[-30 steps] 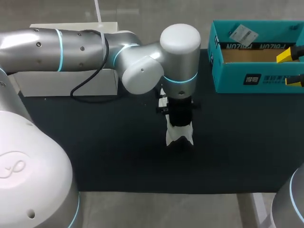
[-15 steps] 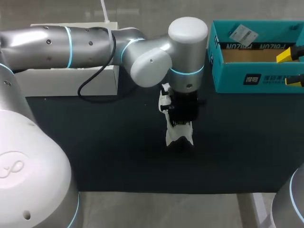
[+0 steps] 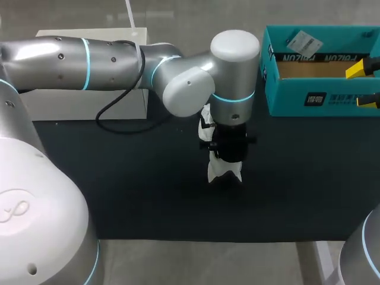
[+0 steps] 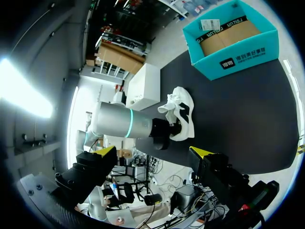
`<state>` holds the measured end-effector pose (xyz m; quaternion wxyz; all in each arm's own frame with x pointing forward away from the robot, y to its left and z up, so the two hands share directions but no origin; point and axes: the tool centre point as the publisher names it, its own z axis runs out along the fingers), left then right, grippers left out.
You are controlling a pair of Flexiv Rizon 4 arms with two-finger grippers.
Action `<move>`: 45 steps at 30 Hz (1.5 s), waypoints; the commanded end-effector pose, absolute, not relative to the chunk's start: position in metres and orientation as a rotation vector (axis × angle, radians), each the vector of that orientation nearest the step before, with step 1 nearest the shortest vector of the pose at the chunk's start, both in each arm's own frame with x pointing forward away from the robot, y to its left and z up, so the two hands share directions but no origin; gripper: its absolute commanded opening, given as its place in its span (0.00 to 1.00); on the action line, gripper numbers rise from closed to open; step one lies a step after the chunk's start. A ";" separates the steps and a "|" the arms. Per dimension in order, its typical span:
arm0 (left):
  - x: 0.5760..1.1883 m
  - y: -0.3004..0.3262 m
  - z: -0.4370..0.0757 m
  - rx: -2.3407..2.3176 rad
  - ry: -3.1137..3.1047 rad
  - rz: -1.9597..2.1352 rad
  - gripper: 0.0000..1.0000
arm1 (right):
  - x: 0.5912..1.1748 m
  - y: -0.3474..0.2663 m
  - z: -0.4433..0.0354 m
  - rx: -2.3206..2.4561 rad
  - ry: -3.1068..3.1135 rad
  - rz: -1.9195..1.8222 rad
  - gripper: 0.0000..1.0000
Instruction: Take the shoe out of the shoebox, open the shoe tongue, remove and reinsert the insole, then place the shoe into the shoebox
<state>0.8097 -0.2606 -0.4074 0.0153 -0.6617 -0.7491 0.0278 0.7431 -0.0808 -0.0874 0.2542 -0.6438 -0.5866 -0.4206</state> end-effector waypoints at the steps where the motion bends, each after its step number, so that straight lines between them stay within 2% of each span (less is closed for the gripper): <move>1: 0.815 -0.268 -0.412 -2.044 -2.320 0.082 0.00 | 0.744 -0.080 -0.088 -1.751 -1.594 -1.140 1.00; 12: 0.850 -0.260 -0.351 -2.107 -2.403 0.006 0.00 | 0.744 -0.080 -0.088 -1.751 -1.594 -1.140 1.00; 18: 0.874 -0.258 -0.351 -2.083 -2.419 -0.067 0.00 | 0.744 -0.080 -0.088 -1.751 -1.594 -1.140 1.00; 28: 0.881 -0.256 -0.365 -2.032 -2.443 -0.067 0.00 | 0.744 -0.080 -0.088 -1.751 -1.594 -1.140 1.00; 29: 0.881 -0.256 -0.365 -2.033 -2.440 -0.066 0.03 | 0.744 -0.080 -0.088 -1.751 -1.594 -1.140 1.00; 31: 0.880 -0.255 -0.365 -2.034 -2.439 -0.055 0.26 | 0.744 -0.080 -0.088 -1.751 -1.594 -1.140 1.00; 32: 0.878 -0.255 -0.364 -2.037 -2.436 -0.053 0.28 | 0.744 -0.080 -0.088 -1.751 -1.594 -1.140 1.00; 35: 0.875 -0.252 -0.361 -2.040 -2.433 -0.053 0.45 | 0.744 -0.080 -0.088 -1.751 -1.594 -1.140 1.00; 36: 0.875 -0.252 -0.360 -2.037 -2.430 -0.067 0.58 | 0.744 -0.080 -0.088 -1.751 -1.594 -1.140 1.00; 37: 0.874 -0.251 -0.360 -2.036 -2.430 -0.074 0.87 | 0.744 -0.080 -0.088 -1.751 -1.594 -1.140 1.00; 38: 0.874 -0.251 -0.359 -2.034 -2.431 -0.077 1.00 | 0.744 -0.080 -0.088 -1.751 -1.594 -1.140 1.00; 45: 0.868 -0.249 -0.357 -2.034 -2.426 -0.083 1.00 | 0.744 -0.080 -0.088 -1.751 -1.594 -1.140 1.00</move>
